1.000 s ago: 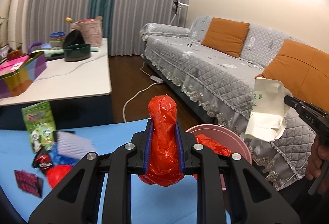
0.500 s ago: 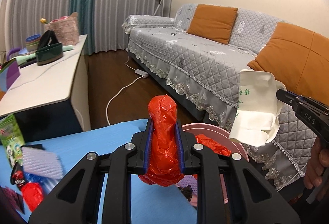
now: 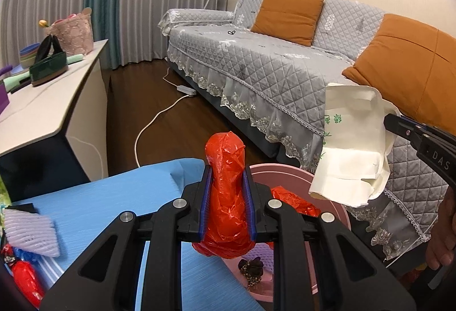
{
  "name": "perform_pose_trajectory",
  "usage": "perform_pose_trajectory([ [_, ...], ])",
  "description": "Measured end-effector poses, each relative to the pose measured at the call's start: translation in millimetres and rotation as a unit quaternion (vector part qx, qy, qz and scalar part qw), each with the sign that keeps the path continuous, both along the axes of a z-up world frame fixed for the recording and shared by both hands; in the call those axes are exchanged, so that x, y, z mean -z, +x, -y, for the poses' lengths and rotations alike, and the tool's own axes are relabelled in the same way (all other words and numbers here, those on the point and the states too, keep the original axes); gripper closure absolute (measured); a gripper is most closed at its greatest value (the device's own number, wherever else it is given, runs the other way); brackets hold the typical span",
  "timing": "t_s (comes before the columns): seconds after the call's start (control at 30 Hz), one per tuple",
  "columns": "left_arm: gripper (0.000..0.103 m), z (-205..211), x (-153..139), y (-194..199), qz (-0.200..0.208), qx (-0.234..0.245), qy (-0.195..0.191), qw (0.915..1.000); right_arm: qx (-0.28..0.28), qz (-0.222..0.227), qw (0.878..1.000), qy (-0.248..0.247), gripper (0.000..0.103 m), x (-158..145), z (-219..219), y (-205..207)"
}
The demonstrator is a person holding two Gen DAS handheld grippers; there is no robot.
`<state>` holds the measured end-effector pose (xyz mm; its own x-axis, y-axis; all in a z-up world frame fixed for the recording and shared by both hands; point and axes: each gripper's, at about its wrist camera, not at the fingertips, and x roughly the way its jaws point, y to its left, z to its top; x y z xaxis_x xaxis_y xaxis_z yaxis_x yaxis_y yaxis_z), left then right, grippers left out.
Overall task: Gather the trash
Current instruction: 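Carry the red bag and white box over the pink bin with both tools, then open both tools to drop the red bag and white box into the bin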
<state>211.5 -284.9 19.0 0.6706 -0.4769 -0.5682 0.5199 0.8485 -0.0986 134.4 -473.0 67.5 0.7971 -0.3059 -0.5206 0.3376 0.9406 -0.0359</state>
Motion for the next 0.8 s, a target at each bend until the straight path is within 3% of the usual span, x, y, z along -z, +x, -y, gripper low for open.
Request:
perform_pose_trajectory([
  [0.07,0.08,4,1,0,-0.003,0.013,0.0,0.9999,0.0,0.0,1.0,0.002,0.093,0,0,1],
  [0.13,0.07,8,3,0,-0.015,0.041,-0.004,0.9991,0.002,0.001,1.0,0.005,0.089,0,-1,1],
  [0.17,0.052,10,5,1,-0.018,0.046,-0.001,0.9988,0.003,-0.001,1.0,0.006,0.076,1,0,2],
  [0.2,0.044,12,5,0,-0.016,0.048,0.003,0.9987,0.004,-0.002,1.0,0.009,0.07,1,0,2],
  [0.23,0.044,11,5,-2,-0.013,0.047,0.005,0.9988,0.006,0.001,1.0,0.011,0.064,1,0,2],
  [0.37,0.045,-1,6,-6,-0.022,0.034,-0.001,0.9992,0.004,0.002,1.0,0.02,0.064,1,1,1],
  [0.8,0.063,-82,-26,-46,-0.004,-0.011,-0.021,0.9997,-0.024,0.02,0.998,0.05,0.064,-8,-21,-2],
])
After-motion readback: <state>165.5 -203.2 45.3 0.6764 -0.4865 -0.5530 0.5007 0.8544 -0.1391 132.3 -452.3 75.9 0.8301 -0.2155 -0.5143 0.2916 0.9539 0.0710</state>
